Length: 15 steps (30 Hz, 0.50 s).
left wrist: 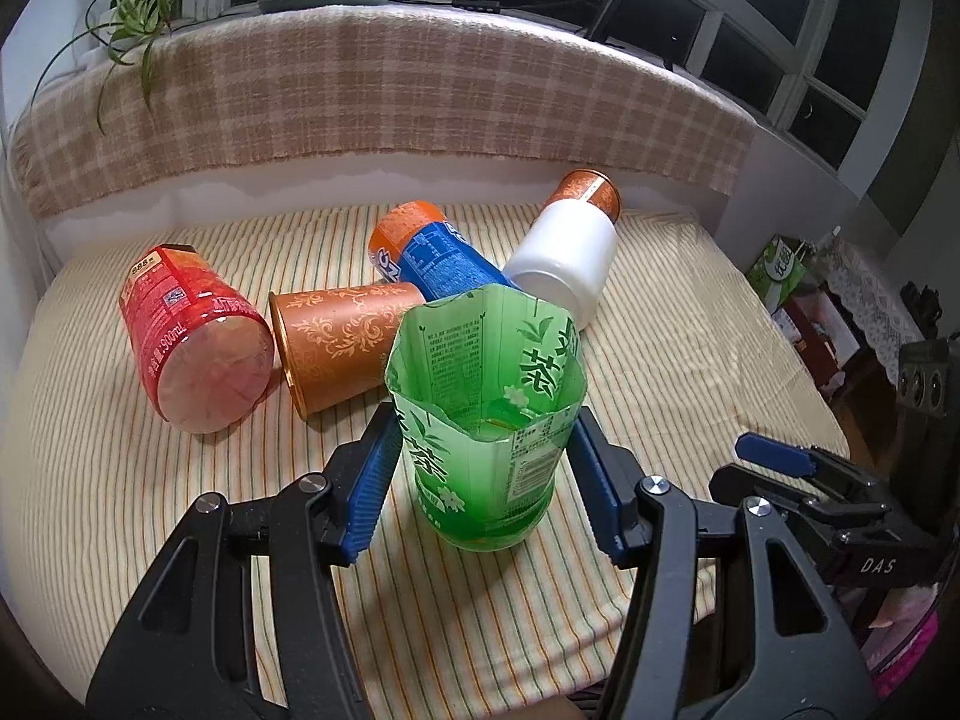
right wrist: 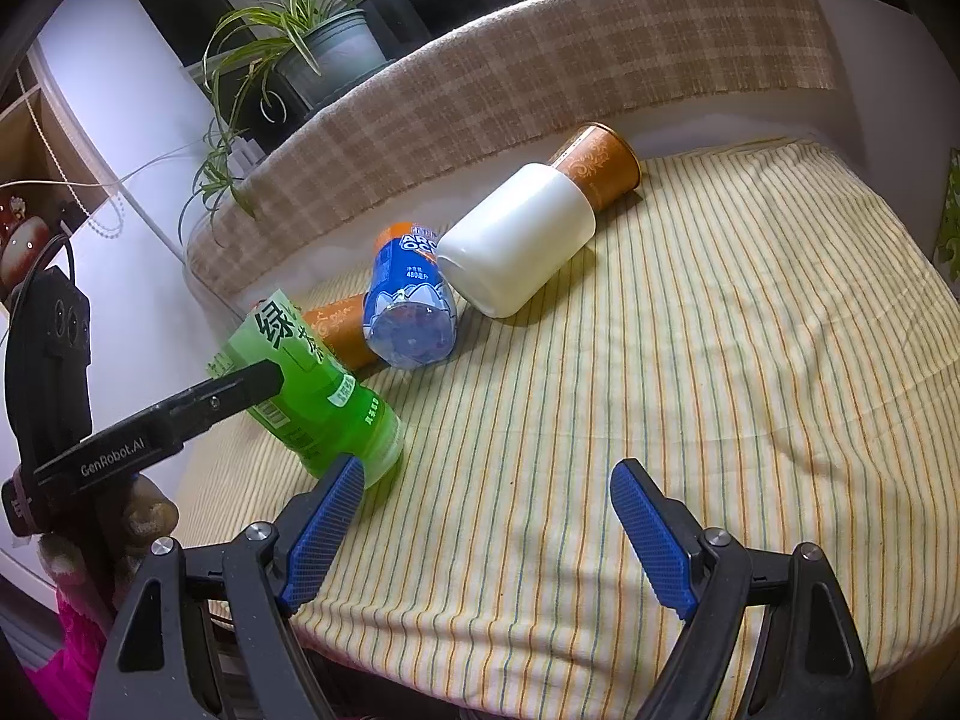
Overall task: Flip cup upright
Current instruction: 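Rotate the green bottle upright with the left gripper and lower it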
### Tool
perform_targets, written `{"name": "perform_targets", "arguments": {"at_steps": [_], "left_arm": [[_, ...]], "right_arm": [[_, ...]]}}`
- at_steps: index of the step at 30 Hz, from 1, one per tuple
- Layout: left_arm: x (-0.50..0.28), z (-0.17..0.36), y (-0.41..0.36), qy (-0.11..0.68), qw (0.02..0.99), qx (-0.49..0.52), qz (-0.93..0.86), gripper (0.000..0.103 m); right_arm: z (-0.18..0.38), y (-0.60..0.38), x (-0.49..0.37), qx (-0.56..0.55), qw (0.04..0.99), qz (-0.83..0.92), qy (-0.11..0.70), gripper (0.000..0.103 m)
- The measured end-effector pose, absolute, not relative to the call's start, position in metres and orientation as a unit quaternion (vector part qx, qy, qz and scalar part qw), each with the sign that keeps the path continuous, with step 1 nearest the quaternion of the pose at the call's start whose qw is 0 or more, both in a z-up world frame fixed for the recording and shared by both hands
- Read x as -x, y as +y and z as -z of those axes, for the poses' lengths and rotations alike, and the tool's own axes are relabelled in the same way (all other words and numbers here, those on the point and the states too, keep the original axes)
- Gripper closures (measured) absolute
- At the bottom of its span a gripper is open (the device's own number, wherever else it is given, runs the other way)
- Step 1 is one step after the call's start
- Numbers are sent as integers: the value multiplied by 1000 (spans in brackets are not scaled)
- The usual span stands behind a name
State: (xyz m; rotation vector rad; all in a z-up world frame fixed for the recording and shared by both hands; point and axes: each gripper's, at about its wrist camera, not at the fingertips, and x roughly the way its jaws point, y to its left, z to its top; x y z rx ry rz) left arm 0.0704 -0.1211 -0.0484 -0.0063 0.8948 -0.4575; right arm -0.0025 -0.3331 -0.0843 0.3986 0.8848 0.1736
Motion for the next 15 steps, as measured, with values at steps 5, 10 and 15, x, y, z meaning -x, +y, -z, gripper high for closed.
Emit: {"name": "perform_targets", "arguments": {"at_steps": [5,10,15], "left_arm": [[-68,50,-121,433,872,4,227,45],[-66,49,-120,437,868,9,237,34],[-61,48,-120,434,867,4,244,23]], "right_arm": [[83,-332,2,-190,882,-84,423,16],[81,-330,2,-188,883,-84,422,16],[78,-329,2,-184,886,-85,418,16]]}}
